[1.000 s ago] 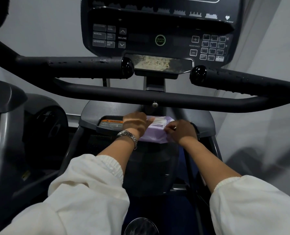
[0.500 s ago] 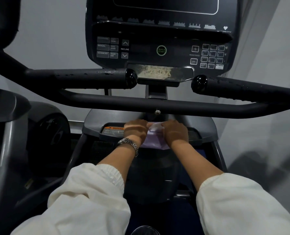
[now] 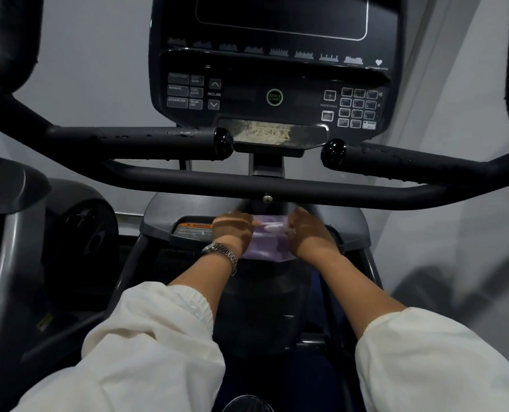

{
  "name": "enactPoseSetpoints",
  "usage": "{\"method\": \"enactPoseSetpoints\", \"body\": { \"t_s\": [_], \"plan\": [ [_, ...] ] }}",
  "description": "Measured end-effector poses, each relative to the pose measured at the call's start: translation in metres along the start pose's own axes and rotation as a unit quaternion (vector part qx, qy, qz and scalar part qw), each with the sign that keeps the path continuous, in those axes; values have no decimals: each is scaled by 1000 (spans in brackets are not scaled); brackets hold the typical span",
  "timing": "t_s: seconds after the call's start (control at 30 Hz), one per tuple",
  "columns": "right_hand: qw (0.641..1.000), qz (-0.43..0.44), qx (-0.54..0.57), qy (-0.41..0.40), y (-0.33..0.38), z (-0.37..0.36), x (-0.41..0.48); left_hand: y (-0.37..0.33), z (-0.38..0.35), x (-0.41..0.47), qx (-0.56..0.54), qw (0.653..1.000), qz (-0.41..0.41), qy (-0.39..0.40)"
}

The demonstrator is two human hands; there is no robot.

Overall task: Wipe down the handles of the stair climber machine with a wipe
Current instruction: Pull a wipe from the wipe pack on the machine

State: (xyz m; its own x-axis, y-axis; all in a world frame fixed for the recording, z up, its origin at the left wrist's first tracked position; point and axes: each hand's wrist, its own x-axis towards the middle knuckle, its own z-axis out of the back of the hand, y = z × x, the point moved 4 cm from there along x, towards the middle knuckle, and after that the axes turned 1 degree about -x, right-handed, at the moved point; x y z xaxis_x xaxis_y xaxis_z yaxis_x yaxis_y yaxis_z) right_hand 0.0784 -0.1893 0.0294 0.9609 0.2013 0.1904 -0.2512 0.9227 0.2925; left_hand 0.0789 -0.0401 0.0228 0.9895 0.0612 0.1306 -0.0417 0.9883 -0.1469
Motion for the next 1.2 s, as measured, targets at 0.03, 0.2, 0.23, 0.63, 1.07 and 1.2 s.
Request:
{"method": "enactPoseSetpoints", "body": {
  "t_s": [0.03, 0.2, 0.23, 0.63, 1.07, 1.2],
  "plan": [
    [1000, 5, -6, 5, -3, 5, -4, 1, -1, -1, -4, 1000, 0, -14],
    [999, 9, -47, 19, -27, 19, -23, -9, -8, -10, 80, 994, -62, -39],
    [999, 8, -47, 14, -31, 21, -26, -12, -11, -10, 100, 991, -81, -23],
    [998, 43, -39, -35, -32, 27, -42, -14, -25, -25, 56, 994, -97, 15],
    [964, -30, 245, -102, -15, 10, -65, -18, -8, -68, -290, 956, -9, -55],
    [938, -28, 316, -141, 4, 10, -97, -20, -1, -100, -500, 866, 18, -9]
  ]
}}
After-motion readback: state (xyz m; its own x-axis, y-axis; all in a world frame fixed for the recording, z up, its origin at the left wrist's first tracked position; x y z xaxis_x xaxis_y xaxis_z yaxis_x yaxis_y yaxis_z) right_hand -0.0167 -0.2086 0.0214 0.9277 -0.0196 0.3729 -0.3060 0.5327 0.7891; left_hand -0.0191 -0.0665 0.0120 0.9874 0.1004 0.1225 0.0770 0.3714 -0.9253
